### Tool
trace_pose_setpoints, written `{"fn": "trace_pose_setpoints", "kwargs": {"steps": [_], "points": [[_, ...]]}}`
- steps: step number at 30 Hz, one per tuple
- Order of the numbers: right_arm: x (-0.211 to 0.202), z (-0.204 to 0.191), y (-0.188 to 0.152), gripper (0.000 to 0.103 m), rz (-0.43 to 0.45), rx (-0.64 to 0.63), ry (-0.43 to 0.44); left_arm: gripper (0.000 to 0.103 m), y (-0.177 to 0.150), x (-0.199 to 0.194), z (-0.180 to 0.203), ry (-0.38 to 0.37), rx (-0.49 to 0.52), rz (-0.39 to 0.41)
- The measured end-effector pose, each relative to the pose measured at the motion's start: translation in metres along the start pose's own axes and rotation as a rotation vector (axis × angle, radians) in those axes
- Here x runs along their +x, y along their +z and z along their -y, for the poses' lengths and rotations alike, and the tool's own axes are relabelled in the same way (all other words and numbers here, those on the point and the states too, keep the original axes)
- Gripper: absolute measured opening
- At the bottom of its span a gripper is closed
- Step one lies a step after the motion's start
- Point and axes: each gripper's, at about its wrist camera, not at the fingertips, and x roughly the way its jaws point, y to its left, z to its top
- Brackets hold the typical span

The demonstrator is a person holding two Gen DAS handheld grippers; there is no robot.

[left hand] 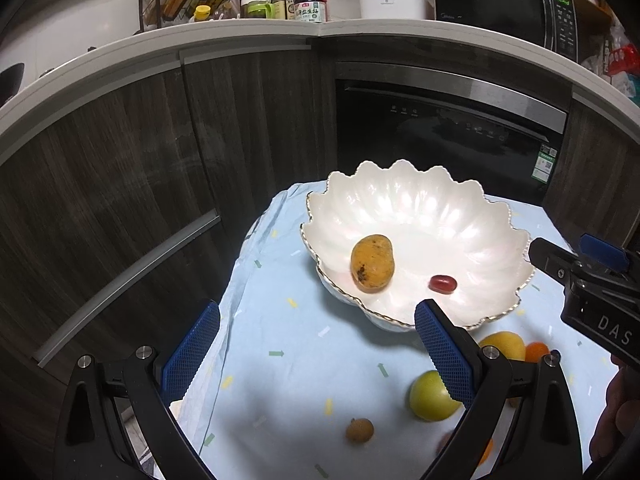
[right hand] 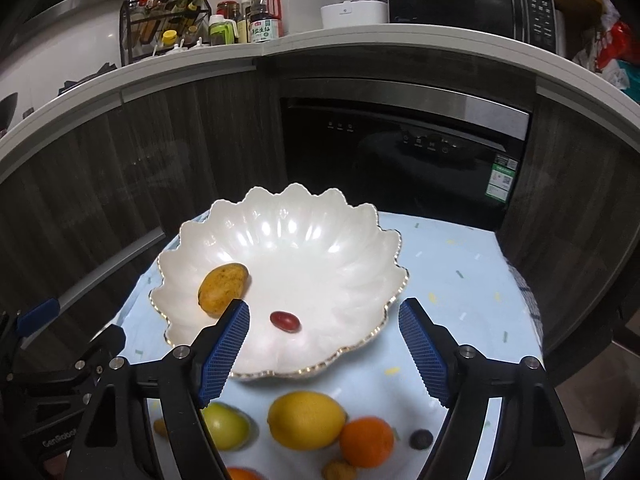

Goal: Organize fruits
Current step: 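Carry the red date with the right gripper and drop it into the bowl, then grasp the small brown fruit with the left gripper while the right gripper grasps the orange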

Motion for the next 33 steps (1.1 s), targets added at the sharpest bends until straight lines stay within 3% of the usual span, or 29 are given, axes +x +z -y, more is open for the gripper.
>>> {"fn": "trace_pose_setpoints", "kwargs": {"steps": [18,33], "points": [[-0.053,0.016,-0.051,0.078,-0.024,0.053,-0.034,0.099,-0.030,-0.046,0.014,-0.058,0.092,0.026],[-0.065,-0.006,-0.085,0.078,-0.049,0.036,-0.016,0.099,-0.058,-0.058,0.000,-0.096,0.149,0.013]]}}
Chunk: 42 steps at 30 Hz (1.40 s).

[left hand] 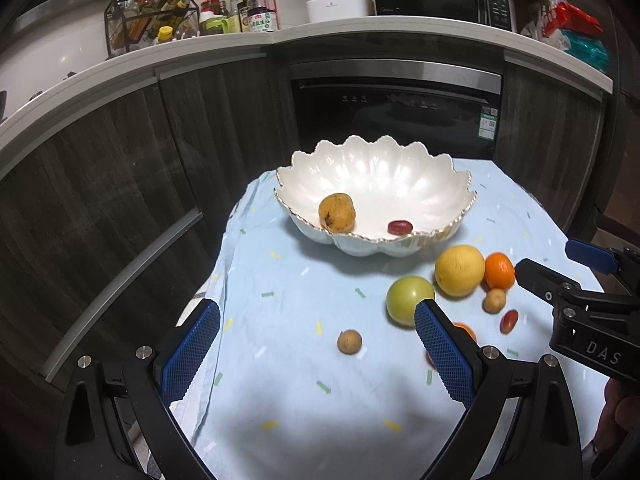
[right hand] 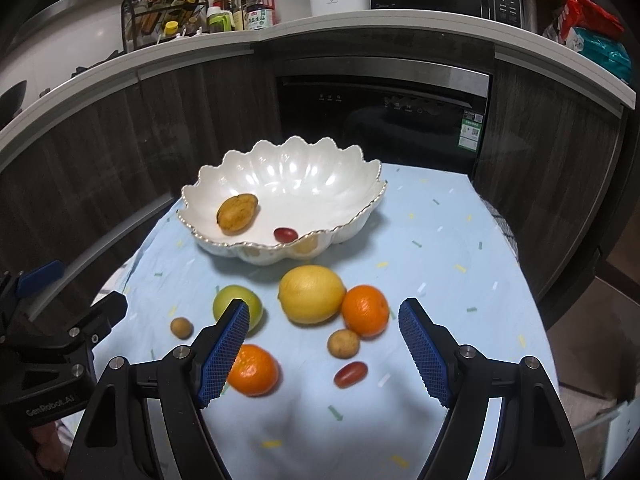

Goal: Organize fruits
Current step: 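Grasp the small brown fruit with the left gripper while the right gripper grasps the orange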

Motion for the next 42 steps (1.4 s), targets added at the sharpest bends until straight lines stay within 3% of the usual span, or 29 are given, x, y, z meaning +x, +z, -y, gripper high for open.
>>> {"fn": "trace_pose_setpoints", "kwargs": {"steps": [18,27,36,42], "points": [[0.020,-0.035,-0.028,0.078,-0.060,-0.087,0.056,0.094,-0.028,0.031,-0.009,-0.125,0.088,-0.063],[0.037,-0.041,-0.037,0.076,-0.105,-0.102,0.078,0.082,-0.032,0.054,-0.009,-0.186,0.129,-0.101],[0.050,-0.045,-0.044,0.068,-0.153,-0.118,0.090,0.079,-0.032,0.071,-0.005,-0.241,0.203,-0.117],[0.057,-0.045,-0.045,0.067,-0.168,-0.113,0.095,0.070,-0.031,0.084,0.000,-0.275,0.221,-0.147]]}}
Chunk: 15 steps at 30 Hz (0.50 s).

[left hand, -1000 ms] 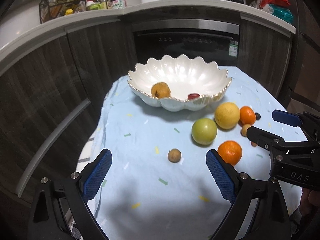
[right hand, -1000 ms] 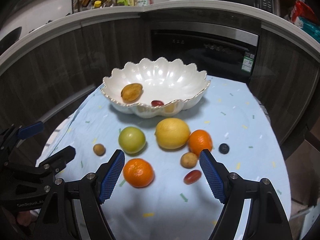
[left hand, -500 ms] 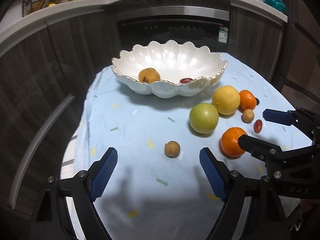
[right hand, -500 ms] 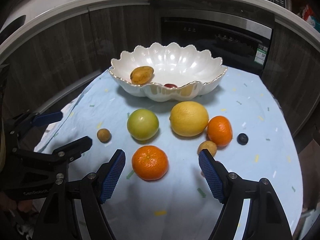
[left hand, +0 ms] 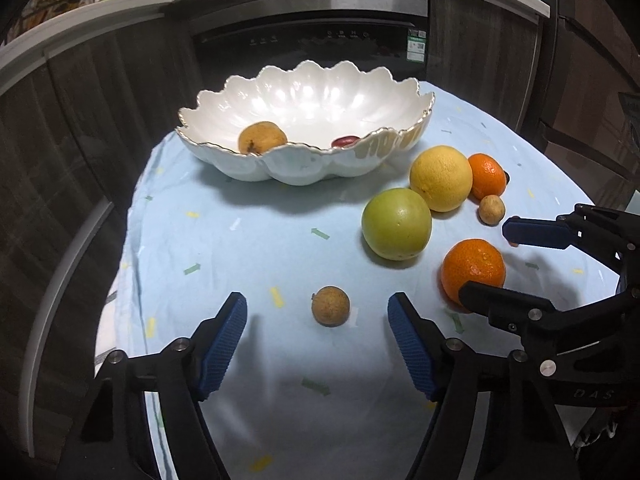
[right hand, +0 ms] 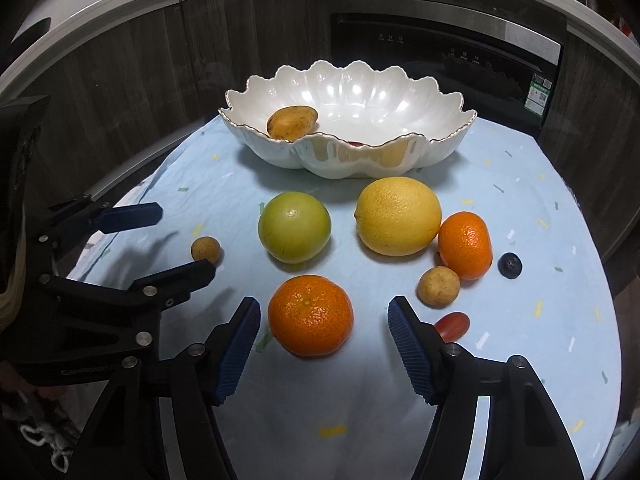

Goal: Organize fruits
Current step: 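Grasp the small brown fruit with the left gripper while the right gripper grasps the orange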

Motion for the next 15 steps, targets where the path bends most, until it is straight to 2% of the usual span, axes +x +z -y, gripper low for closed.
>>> {"fn": "trace_pose_setpoints", "kwargs": {"steps": [7,15], "points": [[0.007,0.001,0.000,0.066,-0.016,0.016,0.009,0.052,-0.002,0.015,0.002,-0.022,0.001,-0.040],[0.017,0.003,-0.001,0.061,-0.039,0.031,0.032,0.041,0.000,0.023,0.003,-0.037,0.001,-0.047]]}}
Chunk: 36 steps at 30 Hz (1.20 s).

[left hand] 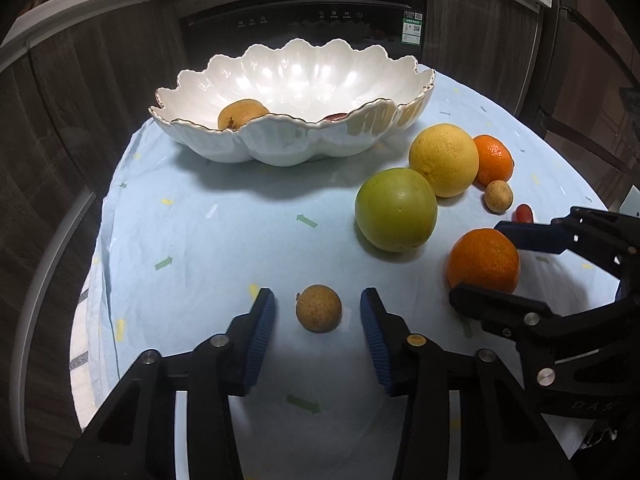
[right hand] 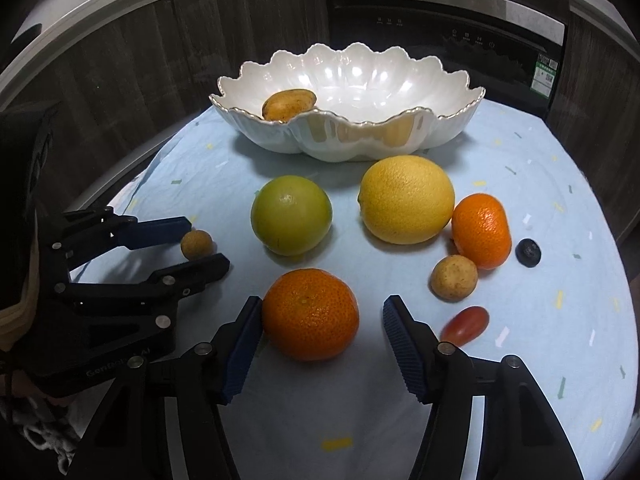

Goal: Organize fruits
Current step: 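Grasp the small brown fruit with the left gripper while the right gripper grasps the orange, then carry the brown fruit with the left gripper while the right gripper lifts the orange toward the bowl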

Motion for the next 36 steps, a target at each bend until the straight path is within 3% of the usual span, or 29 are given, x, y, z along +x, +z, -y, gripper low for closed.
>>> {"fn": "trace_pose_setpoints", "kwargs": {"steps": [4,6,17,36], "points": [[0.001,-0.002,0.000,0.047,0.000,-0.006,0.025,0.027,0.001,0.000,0.002,-0.012,0.008,0.001],[0.000,-0.004,0.000,0.047,0.002,-0.015,0.025,0.022,0.002,0.000,0.003,0.000,0.012,0.003],[-0.009,-0.001,0.004,0.045,0.023,-0.001,0.028,0.022,0.003,-0.012,0.004,0.027,-0.003,0.015],[-0.066,-0.001,0.019,0.045,0.155,-0.003,0.013,0.022,0.012,-0.068,0.019,0.065,-0.011,0.069]]}}
